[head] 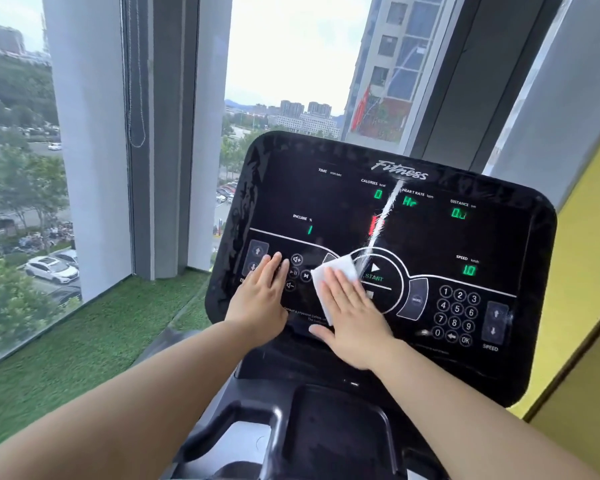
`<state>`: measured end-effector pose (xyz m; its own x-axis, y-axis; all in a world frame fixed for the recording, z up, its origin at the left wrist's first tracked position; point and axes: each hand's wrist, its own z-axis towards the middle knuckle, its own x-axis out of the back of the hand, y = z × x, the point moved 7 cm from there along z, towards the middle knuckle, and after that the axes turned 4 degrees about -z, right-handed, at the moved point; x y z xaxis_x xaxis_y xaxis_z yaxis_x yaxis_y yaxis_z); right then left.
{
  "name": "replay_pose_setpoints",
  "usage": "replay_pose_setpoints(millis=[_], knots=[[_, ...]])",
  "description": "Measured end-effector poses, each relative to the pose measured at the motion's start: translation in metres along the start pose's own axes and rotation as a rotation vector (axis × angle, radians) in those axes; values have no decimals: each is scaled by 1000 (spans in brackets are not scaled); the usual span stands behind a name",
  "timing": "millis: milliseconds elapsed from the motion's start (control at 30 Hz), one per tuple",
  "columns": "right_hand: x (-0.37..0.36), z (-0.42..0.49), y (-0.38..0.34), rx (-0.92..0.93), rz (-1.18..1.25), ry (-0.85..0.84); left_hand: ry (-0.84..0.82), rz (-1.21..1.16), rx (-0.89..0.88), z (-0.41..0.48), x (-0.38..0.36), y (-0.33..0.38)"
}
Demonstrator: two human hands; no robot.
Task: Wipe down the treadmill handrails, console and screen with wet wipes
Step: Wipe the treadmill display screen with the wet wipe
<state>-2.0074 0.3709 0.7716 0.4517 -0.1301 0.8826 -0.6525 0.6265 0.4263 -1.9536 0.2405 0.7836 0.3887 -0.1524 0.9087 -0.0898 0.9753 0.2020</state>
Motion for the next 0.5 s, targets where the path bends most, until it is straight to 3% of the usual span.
replay_pose_setpoints(millis=[133,233,433,500], knots=[[-13,-21,8,93,-15,-94,19,-10,13,0,4,1],[4,-13,29,96,-95,-50,21,-25,22,1,7,1],[19,4,45,-114,8,19,62,30,27,2,10,14],[9,-4,27,-81,28,10,78,50,3,3,8,23]])
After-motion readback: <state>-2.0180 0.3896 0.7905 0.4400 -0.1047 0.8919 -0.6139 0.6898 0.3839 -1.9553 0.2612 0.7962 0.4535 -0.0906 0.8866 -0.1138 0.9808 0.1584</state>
